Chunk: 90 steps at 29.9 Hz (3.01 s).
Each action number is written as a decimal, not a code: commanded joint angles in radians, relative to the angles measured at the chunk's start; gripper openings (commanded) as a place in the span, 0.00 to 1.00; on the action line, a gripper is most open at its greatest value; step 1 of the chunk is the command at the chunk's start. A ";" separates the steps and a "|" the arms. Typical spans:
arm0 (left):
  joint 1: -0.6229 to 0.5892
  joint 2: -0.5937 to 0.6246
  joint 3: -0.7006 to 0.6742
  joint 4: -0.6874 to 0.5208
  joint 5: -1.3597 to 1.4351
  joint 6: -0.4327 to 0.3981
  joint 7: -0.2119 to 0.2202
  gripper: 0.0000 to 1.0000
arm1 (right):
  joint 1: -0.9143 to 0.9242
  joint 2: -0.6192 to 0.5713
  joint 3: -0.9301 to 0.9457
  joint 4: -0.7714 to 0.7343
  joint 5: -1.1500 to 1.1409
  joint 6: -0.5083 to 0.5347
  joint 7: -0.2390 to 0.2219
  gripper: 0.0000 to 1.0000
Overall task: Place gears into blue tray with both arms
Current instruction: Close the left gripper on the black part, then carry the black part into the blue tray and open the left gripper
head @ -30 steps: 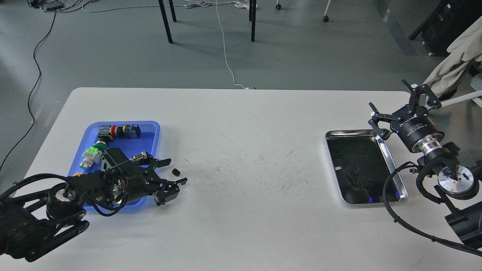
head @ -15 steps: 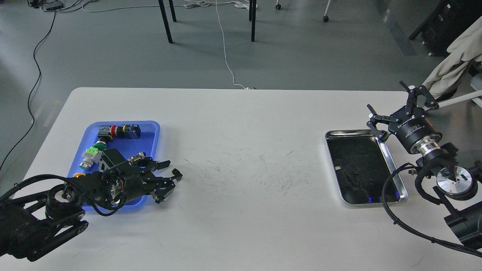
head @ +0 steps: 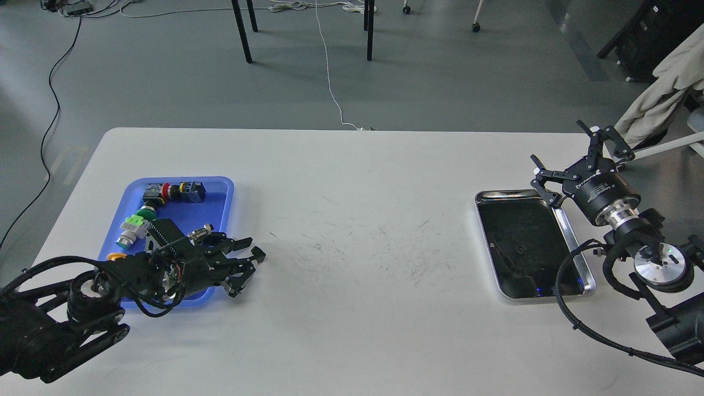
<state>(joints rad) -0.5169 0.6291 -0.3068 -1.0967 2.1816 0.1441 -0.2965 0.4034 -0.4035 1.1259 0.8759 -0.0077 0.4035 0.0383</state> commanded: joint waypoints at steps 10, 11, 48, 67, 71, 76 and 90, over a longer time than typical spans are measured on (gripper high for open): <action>0.008 -0.003 0.000 0.000 0.000 0.000 0.002 0.37 | 0.000 -0.002 0.000 0.002 0.000 0.000 0.000 0.95; 0.008 -0.003 0.000 0.000 0.000 0.000 0.002 0.36 | 0.000 -0.002 0.000 0.002 0.000 0.000 0.000 0.95; 0.006 0.000 -0.002 0.009 0.000 0.002 0.010 0.20 | 0.000 0.000 -0.001 0.000 0.000 0.000 0.000 0.95; -0.017 0.142 -0.018 -0.028 -0.045 0.043 0.011 0.17 | 0.003 -0.002 -0.001 0.000 0.000 0.000 0.000 0.95; -0.014 0.214 -0.015 -0.028 -0.120 0.051 0.007 0.17 | 0.003 0.000 -0.003 0.002 0.000 0.000 0.000 0.95; 0.001 0.268 -0.002 -0.028 -0.212 0.049 0.002 0.17 | 0.003 0.000 -0.003 0.002 0.000 0.000 0.000 0.95; 0.058 0.230 0.000 0.011 -0.210 0.040 0.004 0.20 | 0.003 0.000 -0.003 0.002 0.000 0.000 0.000 0.95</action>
<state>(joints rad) -0.4621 0.8766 -0.3069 -1.1046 1.9698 0.1849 -0.2936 0.4059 -0.4023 1.1229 0.8776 -0.0077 0.4034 0.0384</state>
